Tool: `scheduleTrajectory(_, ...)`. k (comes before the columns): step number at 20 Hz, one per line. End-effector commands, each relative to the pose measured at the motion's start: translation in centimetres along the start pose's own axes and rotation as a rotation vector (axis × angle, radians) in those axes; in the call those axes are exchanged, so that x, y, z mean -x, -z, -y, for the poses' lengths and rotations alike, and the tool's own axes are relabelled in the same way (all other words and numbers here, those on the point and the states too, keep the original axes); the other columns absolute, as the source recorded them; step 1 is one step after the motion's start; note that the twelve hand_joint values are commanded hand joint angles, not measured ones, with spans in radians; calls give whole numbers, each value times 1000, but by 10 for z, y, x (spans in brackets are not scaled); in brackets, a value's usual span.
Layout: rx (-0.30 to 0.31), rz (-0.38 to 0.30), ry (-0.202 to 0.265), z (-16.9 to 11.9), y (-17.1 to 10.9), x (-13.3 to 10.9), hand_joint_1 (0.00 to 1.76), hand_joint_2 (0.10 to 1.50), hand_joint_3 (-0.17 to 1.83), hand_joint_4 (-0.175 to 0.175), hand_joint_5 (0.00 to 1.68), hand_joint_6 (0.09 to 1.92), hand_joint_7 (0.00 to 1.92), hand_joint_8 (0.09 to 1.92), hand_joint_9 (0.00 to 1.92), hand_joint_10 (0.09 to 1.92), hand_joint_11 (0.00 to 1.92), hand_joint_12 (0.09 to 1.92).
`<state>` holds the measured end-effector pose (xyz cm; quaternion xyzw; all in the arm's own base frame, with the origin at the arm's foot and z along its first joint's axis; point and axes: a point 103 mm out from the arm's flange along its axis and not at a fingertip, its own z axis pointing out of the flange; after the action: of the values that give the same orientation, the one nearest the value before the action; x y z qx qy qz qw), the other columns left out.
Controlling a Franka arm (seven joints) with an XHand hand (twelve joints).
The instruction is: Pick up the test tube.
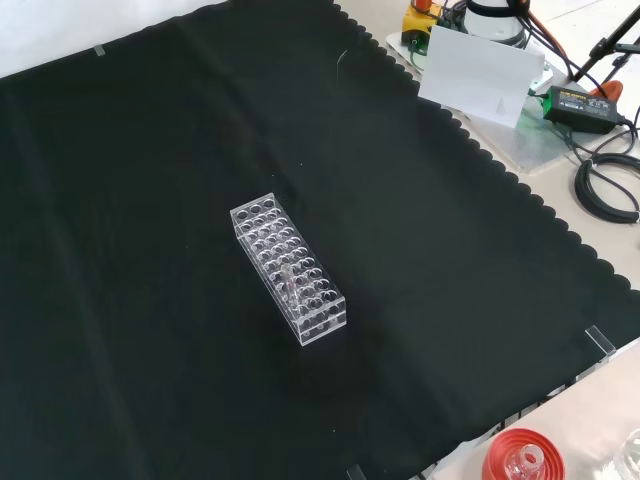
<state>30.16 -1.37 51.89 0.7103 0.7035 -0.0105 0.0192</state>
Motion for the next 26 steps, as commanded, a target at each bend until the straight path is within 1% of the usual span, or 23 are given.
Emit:
scheduleTrajectory(1,-43,-52,96,-57,-24,-22,797,705,527,-88,241,318,188,931,239,1017,0,1570)
scheduleTrajectory(3,-48,-83,104,-67,-30,-23,815,696,536,-88,256,312,214,929,266,1010,0,1587)
scheduleTrajectory(6,-76,-104,131,-83,-43,-27,850,680,555,-88,285,314,266,919,312,997,14,1602)
scheduleTrajectory(12,-157,-130,193,-112,-71,-45,895,656,587,-86,307,321,311,908,356,981,42,1598)
scheduleTrajectory(17,-206,-129,247,-128,-92,-66,911,651,598,-85,314,325,335,907,367,980,50,1598)
scheduleTrajectory(22,-259,-112,300,-148,-116,-92,917,643,617,-85,313,332,352,889,374,973,56,1594)
scheduleTrajectory(26,-295,-111,328,-163,-134,-113,922,642,621,-84,313,334,355,885,376,973,57,1594)
